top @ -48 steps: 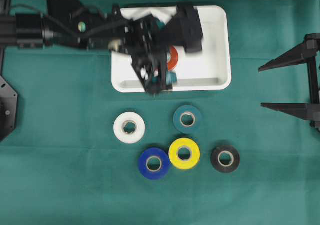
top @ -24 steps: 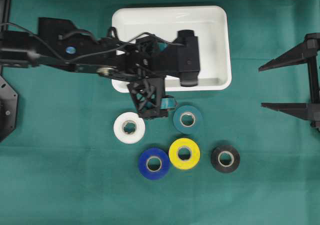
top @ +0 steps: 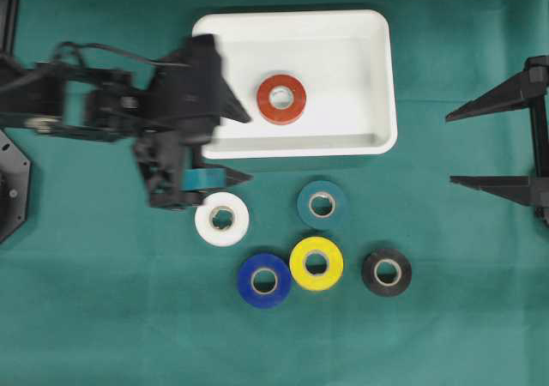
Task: Pick up the tape from a random location and place it into the white case.
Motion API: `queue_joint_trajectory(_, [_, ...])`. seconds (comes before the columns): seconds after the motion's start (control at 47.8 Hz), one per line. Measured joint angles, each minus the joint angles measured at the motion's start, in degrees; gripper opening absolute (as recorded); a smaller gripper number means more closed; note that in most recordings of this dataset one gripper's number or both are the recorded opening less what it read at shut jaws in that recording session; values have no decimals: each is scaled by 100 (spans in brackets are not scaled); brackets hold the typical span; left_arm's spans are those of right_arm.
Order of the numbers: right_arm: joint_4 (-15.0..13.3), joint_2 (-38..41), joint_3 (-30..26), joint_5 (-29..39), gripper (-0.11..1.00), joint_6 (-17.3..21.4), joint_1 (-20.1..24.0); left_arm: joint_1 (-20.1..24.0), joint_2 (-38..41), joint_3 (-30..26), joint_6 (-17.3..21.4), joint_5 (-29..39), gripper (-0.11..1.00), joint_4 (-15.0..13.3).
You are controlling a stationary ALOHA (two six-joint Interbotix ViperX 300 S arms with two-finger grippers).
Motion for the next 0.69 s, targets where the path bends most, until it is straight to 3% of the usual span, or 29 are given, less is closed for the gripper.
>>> queue_joint_trajectory(0.461, [0,-9,-9,9,92,-9,0,-9,-2285,1723,18,-976,96,0])
queue_joint_trajectory(0.691, [0,0,-9,9,92,-9,-9,-9,-2962,2417,18,-1187,96,0])
